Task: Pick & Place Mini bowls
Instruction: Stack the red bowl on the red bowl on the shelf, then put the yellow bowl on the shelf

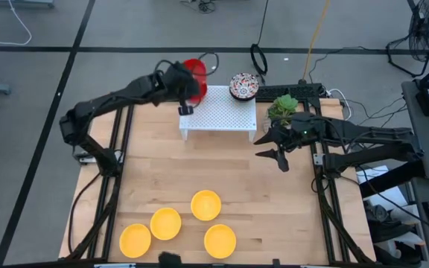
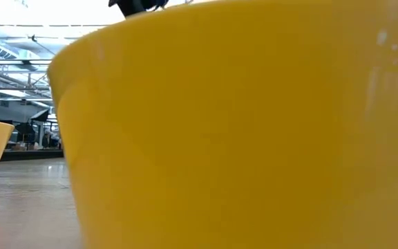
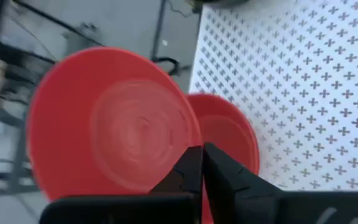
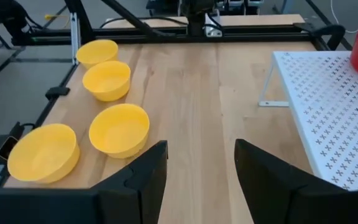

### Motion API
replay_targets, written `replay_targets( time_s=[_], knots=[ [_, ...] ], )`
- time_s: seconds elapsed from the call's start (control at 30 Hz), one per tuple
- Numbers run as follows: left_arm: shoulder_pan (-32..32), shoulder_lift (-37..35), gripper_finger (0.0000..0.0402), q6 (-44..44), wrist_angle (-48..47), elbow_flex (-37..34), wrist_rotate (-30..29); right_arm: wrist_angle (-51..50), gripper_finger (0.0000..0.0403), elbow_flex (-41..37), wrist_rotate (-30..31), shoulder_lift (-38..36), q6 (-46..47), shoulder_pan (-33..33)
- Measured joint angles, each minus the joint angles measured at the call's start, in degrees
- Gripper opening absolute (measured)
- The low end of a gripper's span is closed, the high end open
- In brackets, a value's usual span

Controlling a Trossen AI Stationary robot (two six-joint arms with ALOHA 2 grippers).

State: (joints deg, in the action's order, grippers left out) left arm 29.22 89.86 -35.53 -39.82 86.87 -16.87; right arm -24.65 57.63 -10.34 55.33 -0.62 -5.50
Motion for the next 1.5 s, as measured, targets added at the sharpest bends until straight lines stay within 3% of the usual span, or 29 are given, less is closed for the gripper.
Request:
replay_targets(
  time_s=[0.2, 0.47, 0.73, 1.03, 1.5],
  knots=[
    [3.2, 0.6, 0.0014, 2.7, -0.6, 0.0, 7.3, 0.0, 0.0173, 0.0, 0.0, 1.1, -0.3, 0.0],
    [3.5, 1.1, 0.0005, 3.6, -2.2, 0.0, 7.4, -0.1, 0.0173, 0.0, 0.0, 2.1, -0.3, 0.0],
    [3.5, 1.1, 0.0023, 5.7, -5.2, 0.0, 7.7, -0.1, 0.0173, 0.0, 0.0, 2.4, -0.3, 0.0],
    [3.5, 1.1, 0.0009, 9.8, -5.1, 0.0, 7.9, -0.9, 0.0172, 0.0, -0.1, 2.4, -0.1, 0.0],
    [2.2, 0.7, 0.0144, 12.1, -1.2, 0.0, 7.7, -1.0, 0.0171, 0.0, -0.2, 2.4, -0.1, 0.0]
  ],
)
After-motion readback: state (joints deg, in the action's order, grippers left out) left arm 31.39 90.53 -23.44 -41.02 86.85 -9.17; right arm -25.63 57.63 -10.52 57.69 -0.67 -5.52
